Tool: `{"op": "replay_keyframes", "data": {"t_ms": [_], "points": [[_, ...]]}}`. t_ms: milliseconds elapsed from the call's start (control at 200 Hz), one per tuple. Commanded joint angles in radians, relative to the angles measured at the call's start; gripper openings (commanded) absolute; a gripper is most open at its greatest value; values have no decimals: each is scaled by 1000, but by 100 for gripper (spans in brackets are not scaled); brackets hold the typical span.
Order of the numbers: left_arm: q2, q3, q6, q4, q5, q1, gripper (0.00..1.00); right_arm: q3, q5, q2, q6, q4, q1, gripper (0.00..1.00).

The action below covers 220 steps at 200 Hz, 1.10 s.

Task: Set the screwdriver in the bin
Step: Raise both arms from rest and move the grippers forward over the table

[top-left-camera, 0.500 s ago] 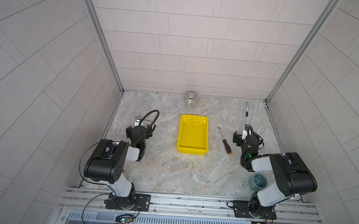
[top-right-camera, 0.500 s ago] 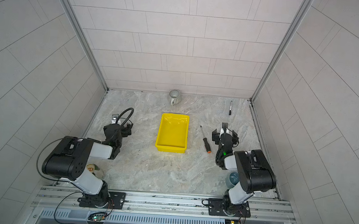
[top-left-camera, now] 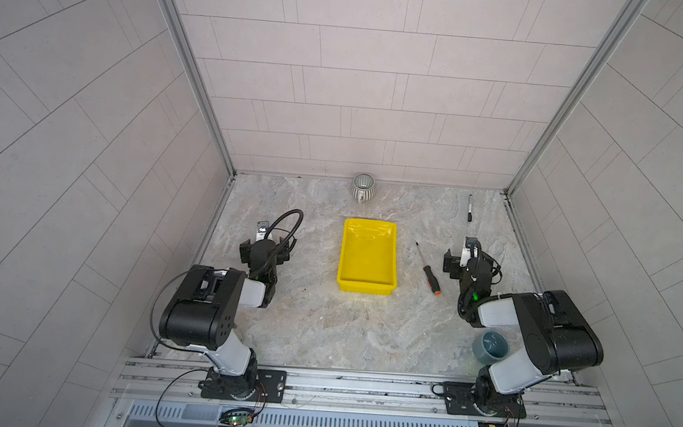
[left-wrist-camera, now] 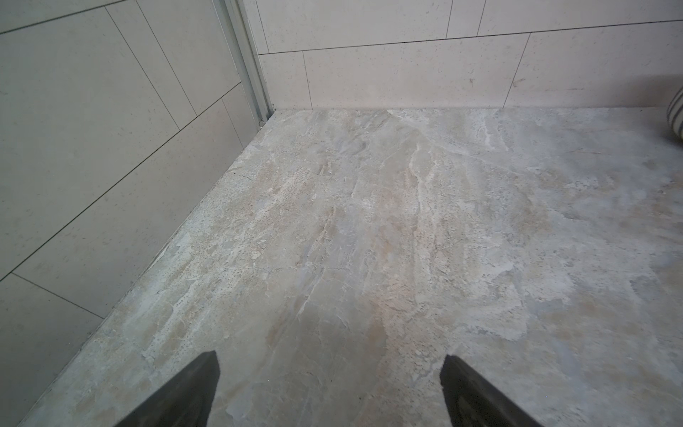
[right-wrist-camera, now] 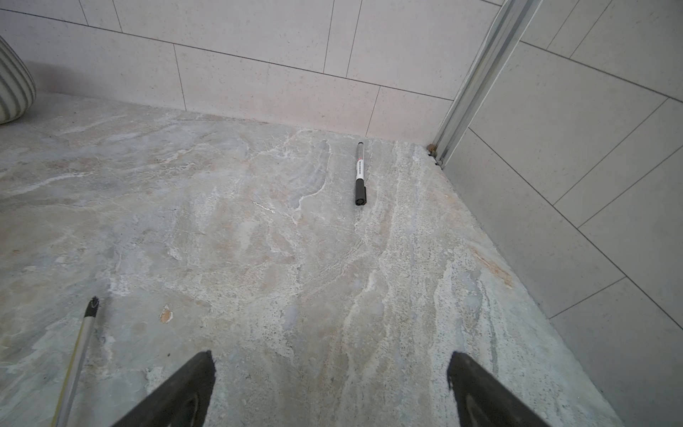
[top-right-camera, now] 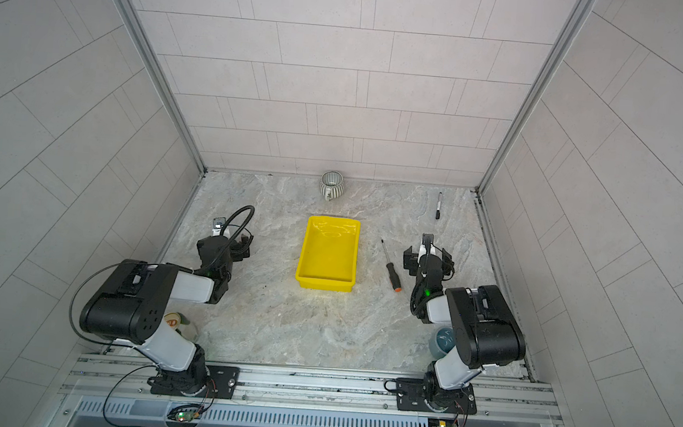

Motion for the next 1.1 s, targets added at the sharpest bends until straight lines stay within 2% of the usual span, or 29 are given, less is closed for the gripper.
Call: {"op": "replay_keyframes", "data": {"t_ms": [0, 635, 751, 816, 876, 966, 1031, 1096], "points": [[-7, 10, -15, 8, 1, 3, 100, -6, 1, 5, -9, 13, -1, 99], [-6, 9, -16, 10, 2, 5, 100, -3, 1, 5, -3, 4, -2, 100], [-14, -14, 6, 46, 53, 5, 100, 1, -2, 5, 0, -3, -3, 99], [-56, -34, 11, 57, 46, -1, 100, -18, 4, 4, -11, 33, -1, 100], [-171, -26, 17, -60, 27, -17, 100, -54, 111, -34, -7, 82, 25, 99], [-373, 86, -43, -433, -14, -66, 100, -92, 241, -214, -29, -13, 104, 99], [-474, 181, -101, -665, -47, -127, 100, -49, 300, -368, -35, -243, 182, 100], [-540, 240, -103, -835, -123, -237, 100, 57, 351, -501, 12, -589, 252, 99]]}}
